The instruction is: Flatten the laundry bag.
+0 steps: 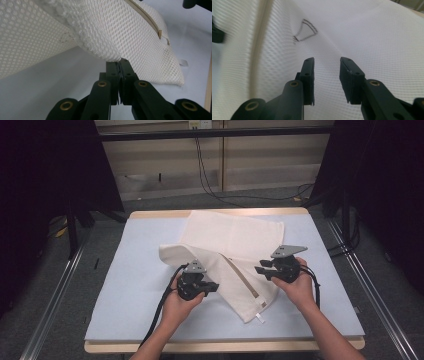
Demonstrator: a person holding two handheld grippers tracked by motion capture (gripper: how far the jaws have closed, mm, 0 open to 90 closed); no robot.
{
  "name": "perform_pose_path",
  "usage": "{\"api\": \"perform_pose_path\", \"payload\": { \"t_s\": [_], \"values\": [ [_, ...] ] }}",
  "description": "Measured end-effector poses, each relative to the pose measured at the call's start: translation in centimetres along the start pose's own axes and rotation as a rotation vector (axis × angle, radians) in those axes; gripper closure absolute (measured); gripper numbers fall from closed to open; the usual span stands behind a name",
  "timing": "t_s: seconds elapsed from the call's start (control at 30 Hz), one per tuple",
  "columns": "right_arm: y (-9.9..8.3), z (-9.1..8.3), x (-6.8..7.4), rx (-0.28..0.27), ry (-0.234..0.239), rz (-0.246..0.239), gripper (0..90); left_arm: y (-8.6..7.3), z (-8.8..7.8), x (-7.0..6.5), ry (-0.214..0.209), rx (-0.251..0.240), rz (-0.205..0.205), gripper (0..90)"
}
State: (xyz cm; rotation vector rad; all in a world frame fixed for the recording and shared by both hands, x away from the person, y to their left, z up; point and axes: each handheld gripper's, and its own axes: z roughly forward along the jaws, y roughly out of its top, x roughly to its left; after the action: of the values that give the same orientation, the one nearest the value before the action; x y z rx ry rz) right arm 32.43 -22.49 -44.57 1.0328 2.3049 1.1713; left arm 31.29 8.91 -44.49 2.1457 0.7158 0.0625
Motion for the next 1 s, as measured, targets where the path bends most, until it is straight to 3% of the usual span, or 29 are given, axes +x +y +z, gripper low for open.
{"api": "perform_pose_path", "payload": {
  "t_s": [0.03, 0.07, 0.23, 0.33, 0.4, 0.43, 0.53, 0.73, 0.83, 1.0],
  "values": [
    [-0.1, -0.5, 0.2, -0.03, 0.03, 0.036, 64.4, -0.1, -0.1, 0.0, -0.002, 0.003, -0.001, 87.7],
    [-0.2, -0.8, 0.5, -0.044, 0.028, 0.05, 62.8, -0.1, -0.1, -0.1, -0.007, -0.002, -0.001, 87.7],
    [-0.4, -1.4, 2.2, -0.094, 0.091, 0.068, 54.6, -0.1, -0.3, -0.2, -0.001, 0.004, -0.002, 87.7],
    [-0.5, -0.4, 3.1, -0.058, 0.119, 0.045, 50.0, -0.2, -0.3, -0.3, -0.002, 0.005, 0.0, 87.7],
    [-0.7, 0.2, 3.2, -0.046, 0.142, 0.041, 55.3, -0.3, -0.4, -0.3, -0.005, 0.02, -0.001, 87.7],
    [-0.7, 0.5, 3.2, -0.033, 0.158, 0.037, 65.9, -0.5, -0.4, -0.2, -0.009, 0.004, -0.005, 87.7],
    [-0.9, 1.1, 3.2, 0.012, 0.21, 0.01, 83.0, -0.7, -0.7, 0.1, -0.004, 0.025, -0.005, 87.5],
    [-1.1, 1.2, 3.2, 0.027, 0.2, -0.004, 85.1, -1.2, -1.7, 1.1, 0.027, -0.019, -0.027, 78.0],
    [-1.3, 1.4, 3.1, 0.027, 0.207, 0.0, 85.1, -1.6, -2.6, 1.7, 0.051, -0.006, -0.043, 71.4],
    [-1.3, 1.4, 2.9, 0.025, 0.216, -0.004, 85.0, -3.3, -4.5, 3.4, 0.089, 0.002, -0.085, 70.4]
  ]
}}
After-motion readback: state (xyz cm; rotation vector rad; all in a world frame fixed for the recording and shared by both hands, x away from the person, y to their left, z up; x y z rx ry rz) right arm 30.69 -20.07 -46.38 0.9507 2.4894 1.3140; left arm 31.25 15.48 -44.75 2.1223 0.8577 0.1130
